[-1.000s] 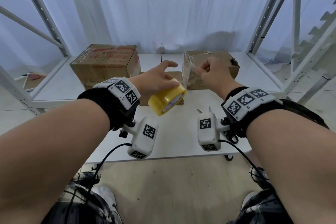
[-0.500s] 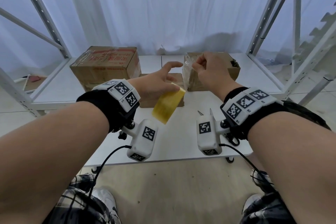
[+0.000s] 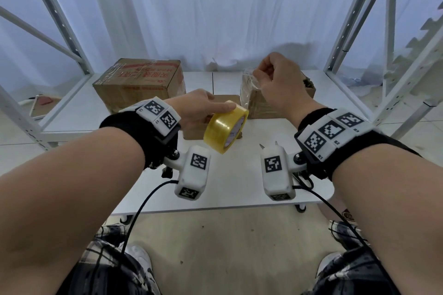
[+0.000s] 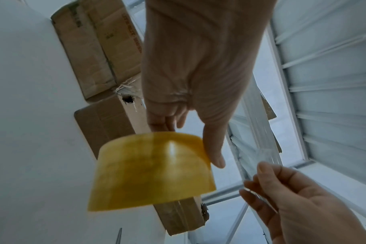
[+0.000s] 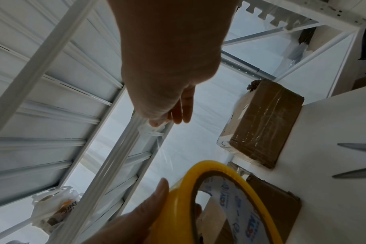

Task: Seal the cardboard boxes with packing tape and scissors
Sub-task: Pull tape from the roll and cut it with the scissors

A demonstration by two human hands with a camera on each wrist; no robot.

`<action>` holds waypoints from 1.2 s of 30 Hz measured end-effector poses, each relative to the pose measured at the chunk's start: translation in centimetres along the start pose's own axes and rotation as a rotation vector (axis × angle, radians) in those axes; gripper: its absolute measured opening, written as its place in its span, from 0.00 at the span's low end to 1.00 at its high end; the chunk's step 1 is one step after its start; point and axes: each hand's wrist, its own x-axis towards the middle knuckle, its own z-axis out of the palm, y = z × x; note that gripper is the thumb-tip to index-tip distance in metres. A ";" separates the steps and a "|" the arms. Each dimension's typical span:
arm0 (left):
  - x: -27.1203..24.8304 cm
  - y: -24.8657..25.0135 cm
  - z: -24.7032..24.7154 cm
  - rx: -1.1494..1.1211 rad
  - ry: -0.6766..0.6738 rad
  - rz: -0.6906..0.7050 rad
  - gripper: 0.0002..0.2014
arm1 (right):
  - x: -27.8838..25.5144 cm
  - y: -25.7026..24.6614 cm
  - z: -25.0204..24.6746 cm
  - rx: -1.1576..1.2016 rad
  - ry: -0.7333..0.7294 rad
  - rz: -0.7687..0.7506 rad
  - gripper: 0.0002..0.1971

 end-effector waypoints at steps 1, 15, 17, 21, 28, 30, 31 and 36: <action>-0.2 0.1 0.1 -0.027 -0.021 -0.004 0.28 | -0.1 0.1 0.0 -0.005 -0.001 0.010 0.04; -0.4 1.2 0.7 -0.092 -0.143 0.273 0.25 | -0.2 2.2 0.3 0.169 -0.033 0.277 0.08; -0.5 1.2 0.7 -0.050 -0.133 0.276 0.23 | -0.3 1.7 0.1 0.260 -0.044 0.299 0.09; -0.6 1.1 0.7 0.018 -0.074 0.253 0.22 | -0.6 0.8 0.4 0.270 -0.071 0.304 0.09; -0.7 1.4 1.3 -0.086 -0.047 0.289 0.25 | -0.8 -0.7 0.5 0.317 -0.072 0.289 0.11; -0.8 1.5 1.2 -0.107 0.007 0.320 0.24 | -0.8 -1.0 0.5 0.312 -0.060 0.271 0.12; -0.8 1.5 1.2 -0.104 0.028 0.342 0.24 | -0.8 -1.1 0.6 0.311 -0.051 0.264 0.12; -1.0 1.7 1.7 -0.173 -0.027 0.365 0.26 | -0.8 -1.6 0.6 0.322 -0.021 0.245 0.04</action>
